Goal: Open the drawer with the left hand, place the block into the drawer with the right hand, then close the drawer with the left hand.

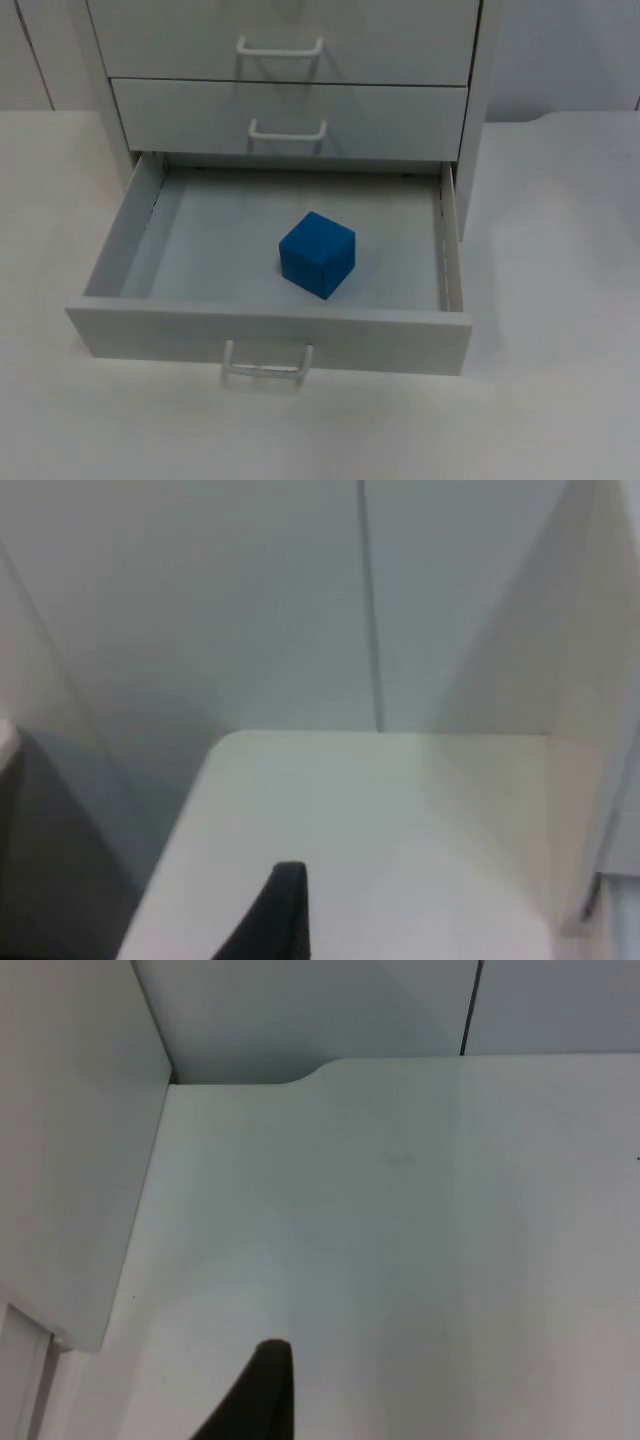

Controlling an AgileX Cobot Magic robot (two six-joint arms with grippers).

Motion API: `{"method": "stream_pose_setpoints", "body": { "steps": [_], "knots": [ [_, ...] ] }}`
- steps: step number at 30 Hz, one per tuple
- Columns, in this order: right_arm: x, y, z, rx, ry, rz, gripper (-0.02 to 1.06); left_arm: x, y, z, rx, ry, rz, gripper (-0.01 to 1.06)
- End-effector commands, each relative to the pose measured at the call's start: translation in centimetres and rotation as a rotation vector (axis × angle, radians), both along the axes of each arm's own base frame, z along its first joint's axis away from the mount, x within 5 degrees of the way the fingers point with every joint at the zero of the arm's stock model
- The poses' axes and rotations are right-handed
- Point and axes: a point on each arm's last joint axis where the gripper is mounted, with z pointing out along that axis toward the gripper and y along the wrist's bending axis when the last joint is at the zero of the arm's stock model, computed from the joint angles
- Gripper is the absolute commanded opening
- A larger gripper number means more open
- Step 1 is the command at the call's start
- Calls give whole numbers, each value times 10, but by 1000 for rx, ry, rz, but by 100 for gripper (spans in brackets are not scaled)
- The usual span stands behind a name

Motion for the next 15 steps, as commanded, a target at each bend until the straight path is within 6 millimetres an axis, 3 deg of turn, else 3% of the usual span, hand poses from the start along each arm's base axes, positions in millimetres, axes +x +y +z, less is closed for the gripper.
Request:
{"method": "stream_pose_setpoints", "body": {
  "steps": [1,4,7,15],
  "knots": [
    [0,0,0,-5,-10,0,105,-1,-2,2,-5,0,-30,105],
    [0,0,0,-5,-10,0,105,0,-6,1,-40,15,-86,105],
    [0,0,0,-5,-10,0,105,13,-18,-7,-124,27,-246,105],
    [0,0,0,-5,-10,0,105,52,-30,-43,8,38,-535,105]
  ]
}}
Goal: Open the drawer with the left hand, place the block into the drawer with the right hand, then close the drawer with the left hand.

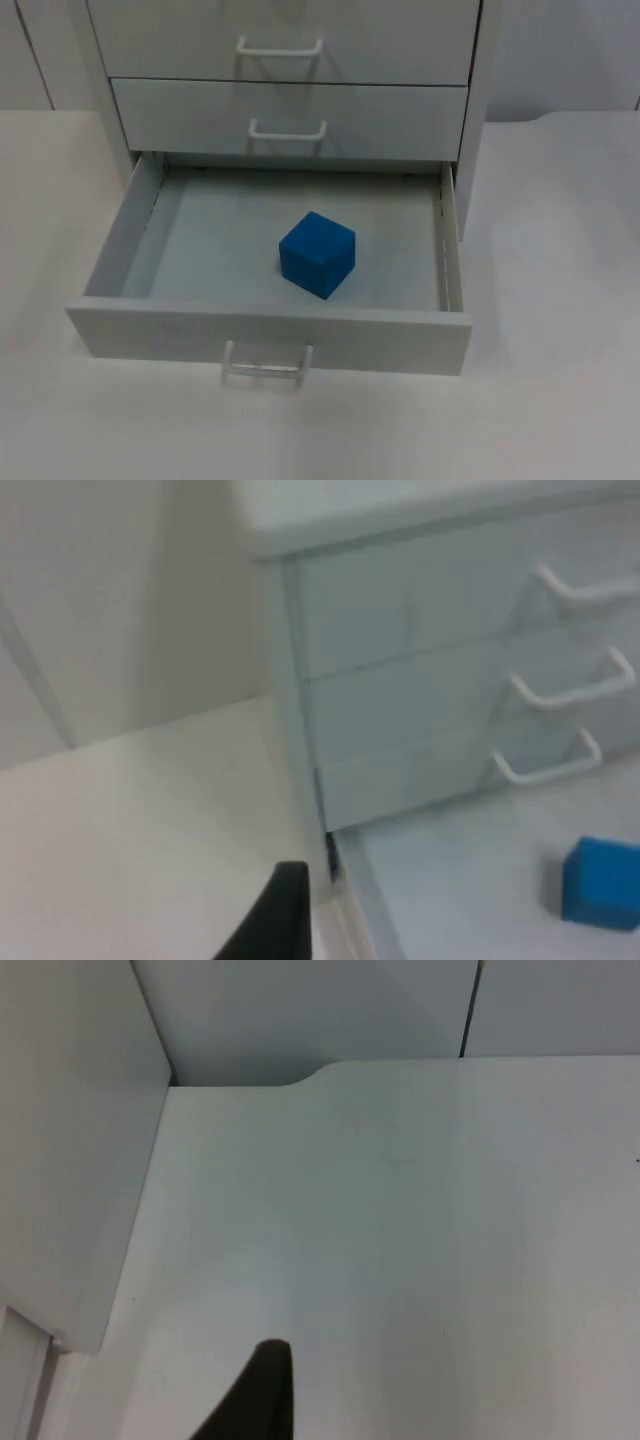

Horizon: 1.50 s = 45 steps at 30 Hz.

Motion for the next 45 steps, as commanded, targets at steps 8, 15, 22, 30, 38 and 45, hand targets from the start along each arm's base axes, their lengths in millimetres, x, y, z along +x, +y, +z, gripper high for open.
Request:
{"method": "stream_pose_setpoints", "body": {
  "steps": [8,15,22,30,38,45],
  "knots": [
    [0,0,0,-4,-8,0,105,28,-2,-27,327,-242,-172,105],
    [0,0,0,-4,-8,0,105,25,-15,-82,814,-261,-206,105],
    [0,0,0,-4,-8,0,105,24,-32,-112,1056,-237,-294,105],
    [0,0,0,-4,-8,0,105,29,-52,-138,1034,-154,-297,105],
    [0,0,0,-4,-8,0,105,3,-72,-164,1022,-124,-394,105],
    [0,0,0,-4,-8,0,105,-3,-76,-166,828,-84,-286,105]
  ]
}}
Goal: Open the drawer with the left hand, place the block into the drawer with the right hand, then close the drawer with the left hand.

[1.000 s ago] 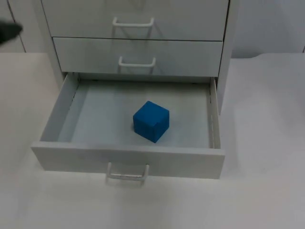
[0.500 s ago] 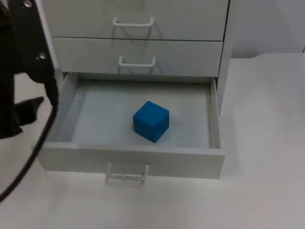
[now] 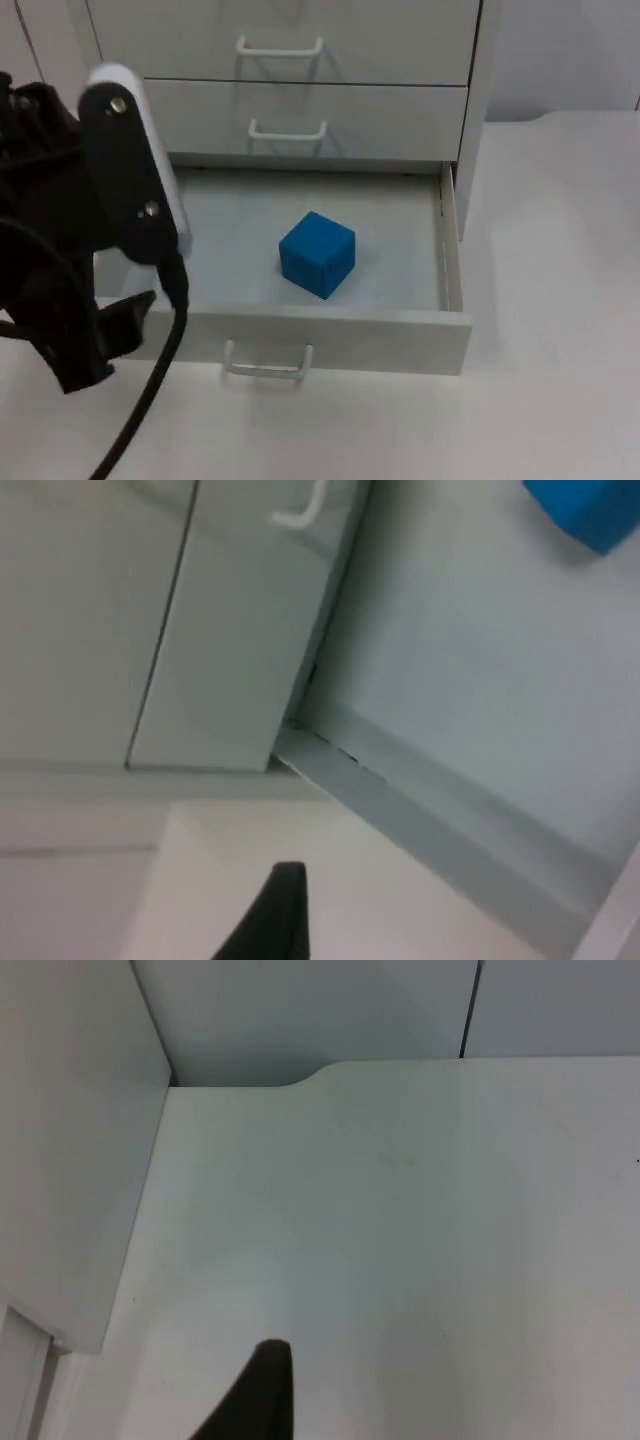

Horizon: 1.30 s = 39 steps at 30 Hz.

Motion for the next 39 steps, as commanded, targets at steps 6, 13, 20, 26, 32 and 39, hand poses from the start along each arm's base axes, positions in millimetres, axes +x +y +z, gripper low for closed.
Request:
{"method": "stream_pose_setpoints", "body": {
  "steps": [6,13,20,26,32,39],
  "knots": [
    [0,0,0,-4,-8,0,105,0,0,1,-128,-8,95,105],
    [0,0,0,-4,-8,0,105,-1,1,6,-173,-26,110,105],
    [0,0,0,-4,-8,0,105,-3,-2,4,-45,-16,-20,88],
    [0,0,0,-4,-8,0,105,-2,-5,4,-179,-10,36,0],
    [0,0,0,-4,-8,0,105,-4,-12,-4,-120,-73,-96,0],
    [0,0,0,-4,-8,0,105,-13,-15,-32,177,24,-277,0]
  ]
}}
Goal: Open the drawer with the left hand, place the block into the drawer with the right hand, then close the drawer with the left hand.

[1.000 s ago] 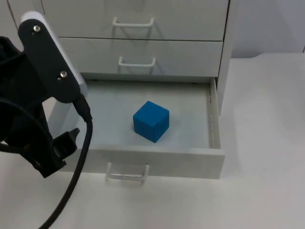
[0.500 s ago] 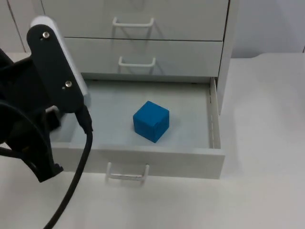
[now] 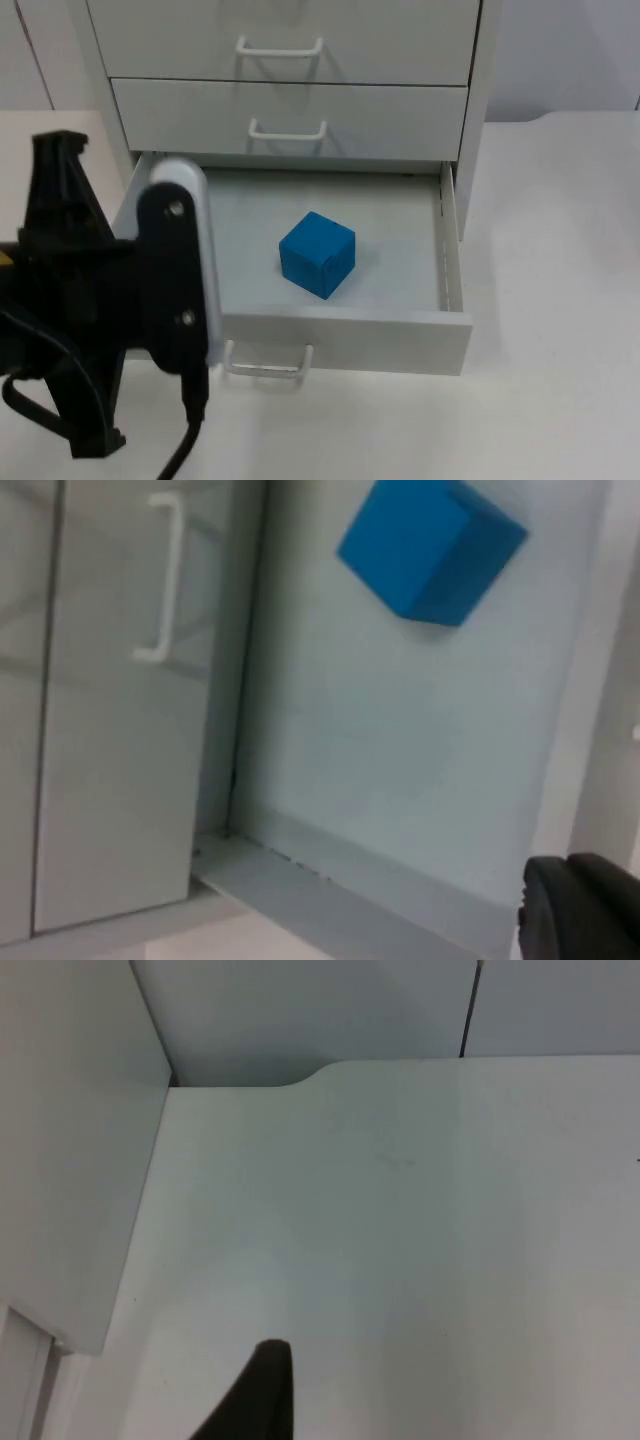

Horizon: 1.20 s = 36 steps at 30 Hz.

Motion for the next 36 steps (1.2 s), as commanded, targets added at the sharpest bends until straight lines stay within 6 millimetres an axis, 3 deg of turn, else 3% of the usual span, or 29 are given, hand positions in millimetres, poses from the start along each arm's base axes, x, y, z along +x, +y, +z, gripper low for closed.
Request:
{"method": "stream_pose_setpoints", "body": {
  "steps": [1,9,16,21,28,36],
  "knots": [
    [0,0,0,-8,-7,3,105,0,-3,-6,36,-9,-38,0],
    [0,0,0,-8,-7,3,105,17,-5,-20,-17,-152,68,0],
    [0,0,0,-8,-9,3,105,10,-8,-48,66,17,12,0],
    [0,0,0,-8,-9,3,105,6,-13,-50,82,26,-34,0],
    [0,0,0,-8,-7,3,105,-5,-17,-61,106,173,-113,0],
    [0,0,0,-8,-7,3,105,3,-36,-59,76,193,-192,0]
  ]
}}
